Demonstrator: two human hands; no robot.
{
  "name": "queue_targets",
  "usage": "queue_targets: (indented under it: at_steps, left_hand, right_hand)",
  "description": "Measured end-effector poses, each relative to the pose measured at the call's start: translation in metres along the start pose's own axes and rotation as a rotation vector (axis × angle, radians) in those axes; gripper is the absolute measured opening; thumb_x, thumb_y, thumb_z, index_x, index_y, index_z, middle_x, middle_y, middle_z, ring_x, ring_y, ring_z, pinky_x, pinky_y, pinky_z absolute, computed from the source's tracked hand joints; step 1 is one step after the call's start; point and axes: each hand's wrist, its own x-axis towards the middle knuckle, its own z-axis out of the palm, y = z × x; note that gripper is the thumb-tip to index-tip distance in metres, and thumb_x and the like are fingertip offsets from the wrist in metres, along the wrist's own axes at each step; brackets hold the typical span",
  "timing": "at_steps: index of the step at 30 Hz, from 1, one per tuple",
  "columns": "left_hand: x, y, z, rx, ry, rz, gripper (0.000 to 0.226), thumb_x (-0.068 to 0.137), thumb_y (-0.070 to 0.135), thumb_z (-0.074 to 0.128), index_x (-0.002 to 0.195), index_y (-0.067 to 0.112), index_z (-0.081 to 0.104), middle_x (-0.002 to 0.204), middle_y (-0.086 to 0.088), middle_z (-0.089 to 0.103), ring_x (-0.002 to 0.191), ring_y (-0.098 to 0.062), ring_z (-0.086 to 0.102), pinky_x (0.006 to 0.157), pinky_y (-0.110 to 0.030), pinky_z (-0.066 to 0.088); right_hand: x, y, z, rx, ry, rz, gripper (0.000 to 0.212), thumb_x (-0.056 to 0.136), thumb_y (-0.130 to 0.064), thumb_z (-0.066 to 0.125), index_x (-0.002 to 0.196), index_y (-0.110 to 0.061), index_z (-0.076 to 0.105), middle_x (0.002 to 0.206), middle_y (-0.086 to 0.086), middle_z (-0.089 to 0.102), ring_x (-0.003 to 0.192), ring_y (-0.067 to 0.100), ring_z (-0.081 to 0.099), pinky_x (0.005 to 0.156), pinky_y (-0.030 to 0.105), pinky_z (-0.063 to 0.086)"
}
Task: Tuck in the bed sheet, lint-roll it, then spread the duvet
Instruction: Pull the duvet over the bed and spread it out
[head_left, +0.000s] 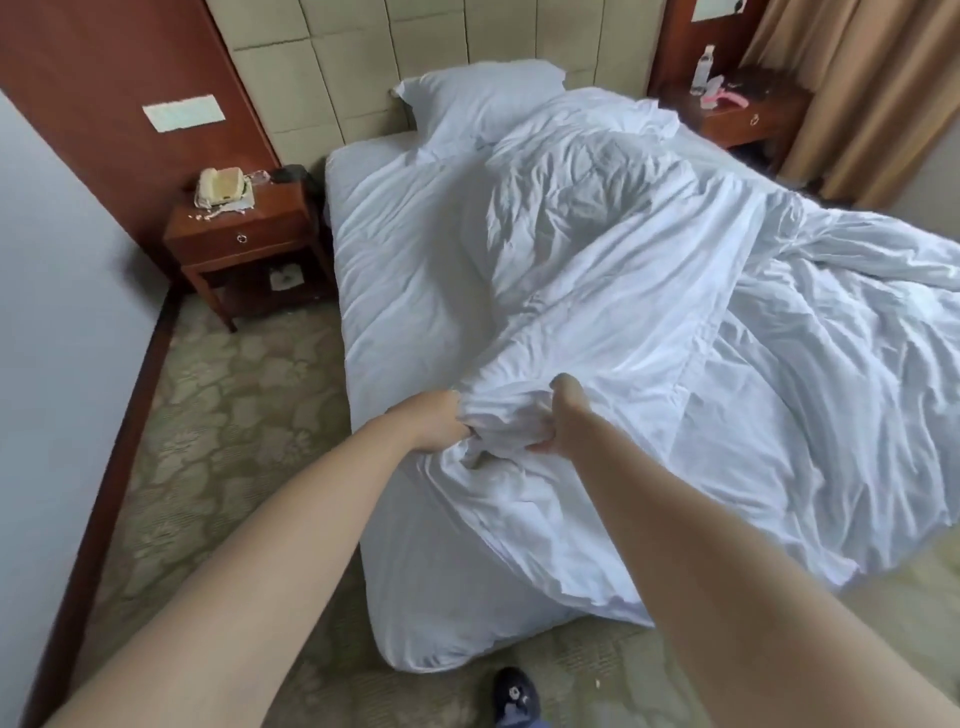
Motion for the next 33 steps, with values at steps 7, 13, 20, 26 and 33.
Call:
queue_targets:
  at_steps: [7,13,20,26,33]
  left_hand:
    - [0.036,-0.051,-0.010,0.047,-0.263,0.042,0.019,0.076,0.032,0.077,0.077,0.027,0.059,0.085,0.006,0.060,0.078,-0.014,0.058,0.061,-0.022,0.042]
    - [0.043,-0.095,-0.023,0.046,-0.337,0.053,0.025,0.079,0.020,0.074,0.101,0.016,0.064,0.102,-0.001,0.063,0.093,-0.020,0.060,0.073,-0.026,0.048]
    - [-0.006,-0.150,-0.049,-0.083,-0.267,0.251,0.007,0.083,0.012,0.062,0.083,0.017,0.058,0.078,0.002,0.055,0.076,-0.017,0.056,0.057,-0.024,0.047]
    - [-0.076,-0.250,-0.043,-0.029,-0.357,0.335,0.026,0.086,0.016,0.060,0.111,0.014,0.054,0.102,-0.002,0.056,0.088,-0.017,0.053,0.073,-0.026,0.047]
    - [-0.153,-0.298,-0.008,0.288,-0.562,0.473,0.020,0.088,0.034,0.059,0.091,0.015,0.059,0.089,-0.006,0.059,0.080,-0.023,0.053,0.069,-0.024,0.042]
  right_hand:
    - [0.044,0.013,0.053,-0.215,0.222,-0.161,0.051,0.090,-0.017,0.052,0.138,-0.006,0.039,0.120,0.008,0.050,0.095,0.023,0.055,0.059,0.024,0.038]
    - [0.024,0.009,0.102,-0.299,0.371,-0.401,0.008,0.087,-0.011,0.045,0.095,-0.013,0.047,0.081,0.004,0.050,0.075,0.021,0.047,0.058,0.025,0.034]
    - [-0.031,0.022,0.164,-0.354,0.486,-0.518,0.018,0.077,-0.004,0.041,0.066,-0.018,0.036,0.065,0.000,0.041,0.060,0.018,0.040,0.050,0.026,0.031]
    - [-0.106,0.075,0.262,-0.550,0.510,-0.605,0.018,0.068,0.001,0.041,0.063,-0.016,0.037,0.070,0.004,0.042,0.062,0.023,0.044,0.049,0.025,0.030]
    - [-0.166,0.148,0.326,-0.776,0.443,-0.661,0.022,0.072,0.001,0.042,0.061,-0.016,0.033,0.065,-0.003,0.037,0.061,0.018,0.036,0.051,0.029,0.023]
